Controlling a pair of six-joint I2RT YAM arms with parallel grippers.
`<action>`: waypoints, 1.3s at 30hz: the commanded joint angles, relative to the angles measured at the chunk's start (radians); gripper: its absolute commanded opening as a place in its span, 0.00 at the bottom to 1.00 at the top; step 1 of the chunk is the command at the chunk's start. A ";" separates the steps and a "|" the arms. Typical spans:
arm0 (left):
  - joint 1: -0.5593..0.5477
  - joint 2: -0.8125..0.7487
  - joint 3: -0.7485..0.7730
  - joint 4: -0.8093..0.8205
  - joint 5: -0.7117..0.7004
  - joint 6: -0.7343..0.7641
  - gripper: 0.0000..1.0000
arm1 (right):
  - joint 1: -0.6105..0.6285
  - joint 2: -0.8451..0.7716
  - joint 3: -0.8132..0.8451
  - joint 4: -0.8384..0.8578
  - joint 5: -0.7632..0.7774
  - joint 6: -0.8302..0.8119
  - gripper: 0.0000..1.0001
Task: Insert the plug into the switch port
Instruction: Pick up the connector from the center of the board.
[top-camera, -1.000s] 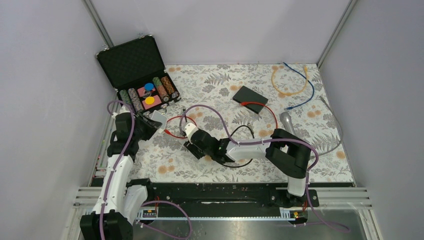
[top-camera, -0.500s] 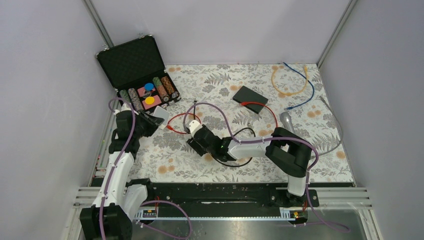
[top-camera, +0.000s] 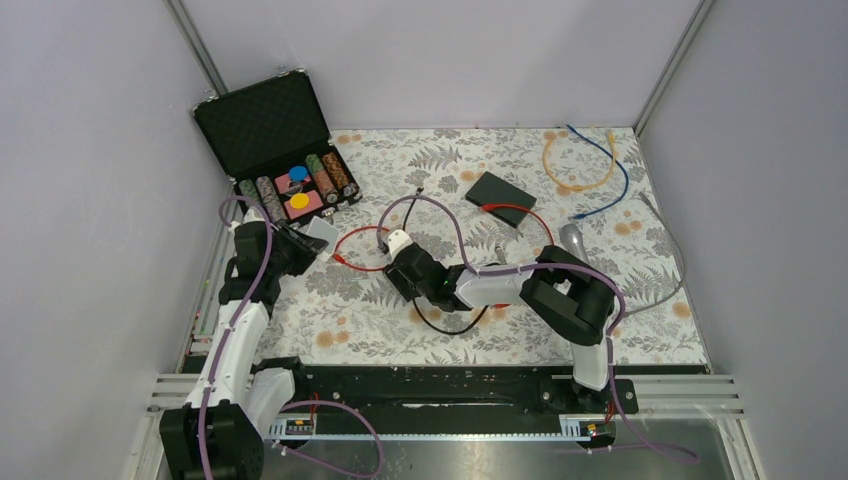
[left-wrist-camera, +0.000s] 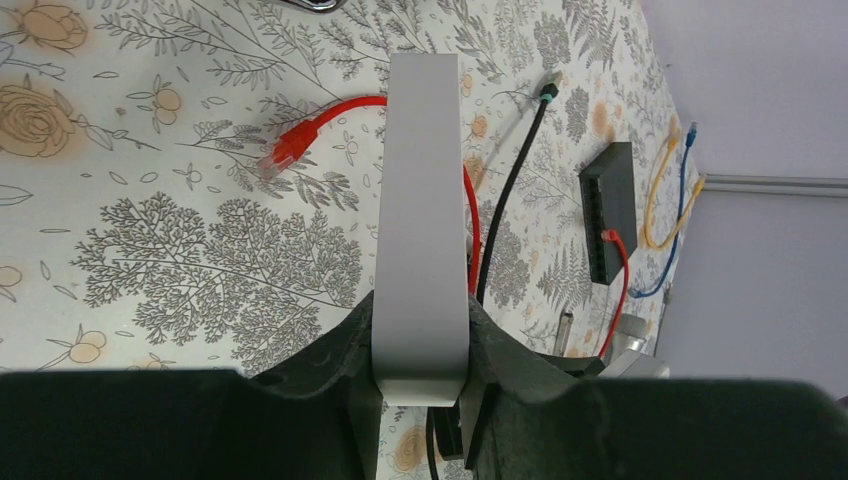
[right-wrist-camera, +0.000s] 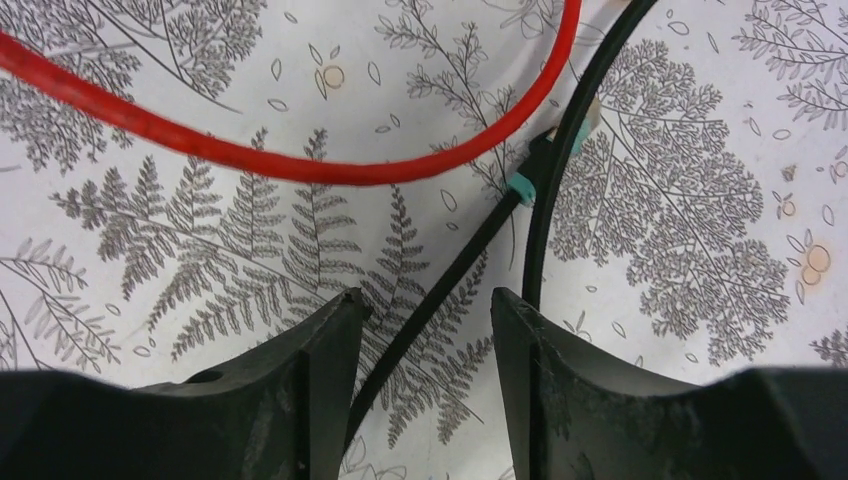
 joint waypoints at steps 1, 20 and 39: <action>-0.001 -0.009 0.011 0.022 -0.043 0.021 0.00 | -0.020 0.050 0.041 0.002 -0.023 0.053 0.58; 0.001 -0.113 0.182 -0.139 -0.124 0.185 0.00 | -0.067 -0.350 -0.230 0.029 -0.668 0.151 0.00; 0.012 -0.029 -0.207 0.999 0.430 -0.074 0.00 | -0.327 -0.536 -0.443 0.549 -1.260 0.695 0.00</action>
